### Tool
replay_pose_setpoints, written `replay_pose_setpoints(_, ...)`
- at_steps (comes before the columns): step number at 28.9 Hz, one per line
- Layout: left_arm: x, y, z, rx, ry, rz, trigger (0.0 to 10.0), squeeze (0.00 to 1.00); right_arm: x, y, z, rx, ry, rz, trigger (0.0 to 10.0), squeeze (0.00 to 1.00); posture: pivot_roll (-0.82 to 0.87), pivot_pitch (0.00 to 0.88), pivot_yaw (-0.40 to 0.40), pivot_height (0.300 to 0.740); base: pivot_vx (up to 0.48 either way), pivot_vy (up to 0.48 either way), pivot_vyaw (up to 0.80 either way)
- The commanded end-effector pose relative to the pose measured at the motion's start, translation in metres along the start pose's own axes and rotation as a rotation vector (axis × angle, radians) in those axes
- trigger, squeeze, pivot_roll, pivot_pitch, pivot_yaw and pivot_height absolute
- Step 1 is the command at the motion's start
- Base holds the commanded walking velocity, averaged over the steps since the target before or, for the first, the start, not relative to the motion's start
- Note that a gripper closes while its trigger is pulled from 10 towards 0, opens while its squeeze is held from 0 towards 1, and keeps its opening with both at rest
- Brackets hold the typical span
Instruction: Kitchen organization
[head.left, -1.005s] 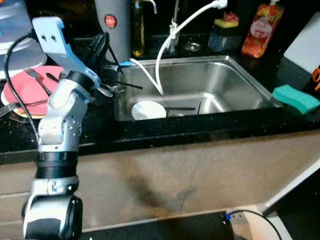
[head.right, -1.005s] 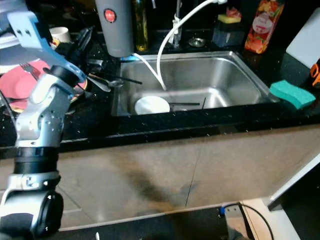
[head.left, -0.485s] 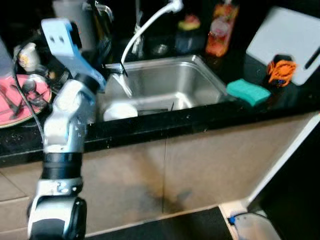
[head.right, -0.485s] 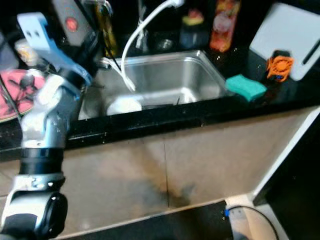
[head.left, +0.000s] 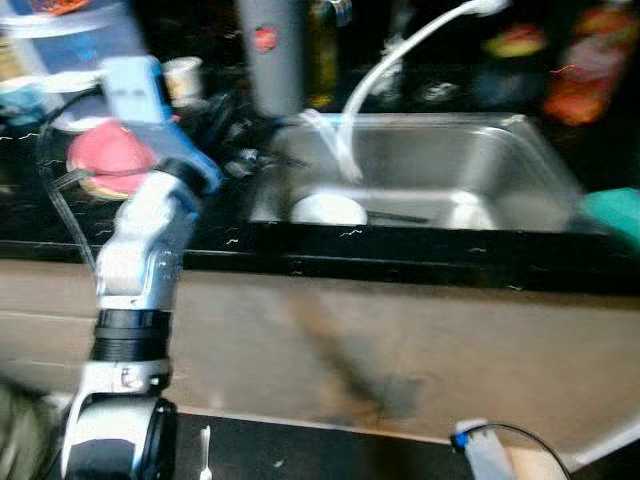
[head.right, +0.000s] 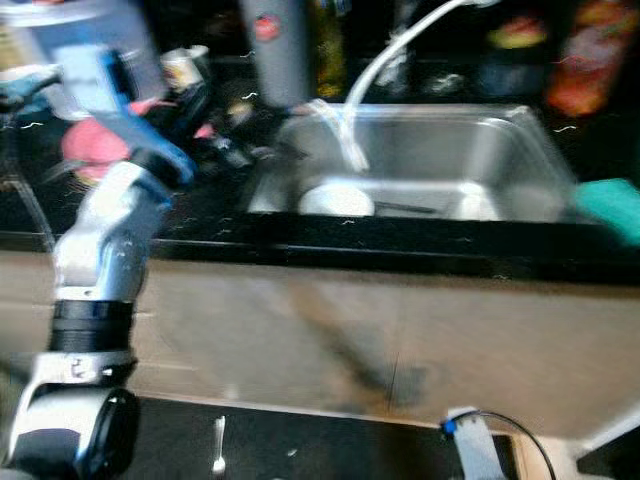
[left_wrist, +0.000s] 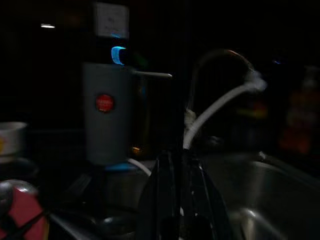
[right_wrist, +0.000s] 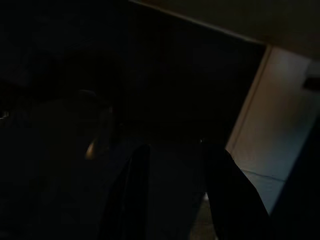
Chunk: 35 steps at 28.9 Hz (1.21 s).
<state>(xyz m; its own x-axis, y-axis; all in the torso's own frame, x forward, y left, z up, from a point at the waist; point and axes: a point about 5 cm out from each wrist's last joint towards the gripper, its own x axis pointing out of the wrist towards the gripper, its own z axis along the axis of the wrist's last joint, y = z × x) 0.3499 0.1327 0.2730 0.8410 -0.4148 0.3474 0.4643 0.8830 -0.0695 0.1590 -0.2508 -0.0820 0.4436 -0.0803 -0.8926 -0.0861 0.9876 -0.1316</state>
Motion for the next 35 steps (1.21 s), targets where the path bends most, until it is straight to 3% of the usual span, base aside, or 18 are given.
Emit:
replay_pose_setpoints(1,-0.003,0.0,-0.009,0.028,0.05,-0.018,10.0,0.0,0.0,0.002,-0.004,0.022,0.008,-0.005,10.0,0.0,-0.01,0.01,0.027,0.74,0.0,0.0,0.0)
replay_pose_setpoints(3,-0.004,-0.009,-0.015,0.086,0.085,-0.104,10.0,0.0,0.0,0.0,-0.005,0.017,0.011,-0.027,10.0,0.0,-0.01,0.012,0.027,0.74,0.0,0.0,0.0)
replay_pose_setpoints(6,-0.005,-0.013,-0.017,0.105,0.096,-0.141,10.0,0.0,0.0,-0.001,-0.005,0.018,0.012,-0.033,10.0,0.0,-0.01,0.013,0.026,0.74,0.0,0.0,0.0)
replay_pose_setpoints(18,-0.004,-0.018,-0.016,0.095,0.088,-0.179,10.0,0.0,0.0,-0.002,-0.007,0.007,0.027,-0.047,10.0,0.0,-0.01,0.016,0.024,0.74,0.218,0.0,0.0)
replay_pose_setpoints(26,-0.001,-0.024,-0.014,0.098,0.081,-0.215,10.0,0.0,0.0,-0.002,-0.007,0.017,0.026,-0.057,10.0,0.0,-0.01,0.014,0.028,0.74,0.263,0.0,-0.68)
replay_pose_setpoints(35,0.0,-0.028,-0.013,0.095,0.071,-0.222,10.0,0.0,0.0,-0.002,-0.007,0.003,0.032,-0.052,10.0,0.0,-0.01,0.009,0.026,0.74,0.217,0.0,0.0)
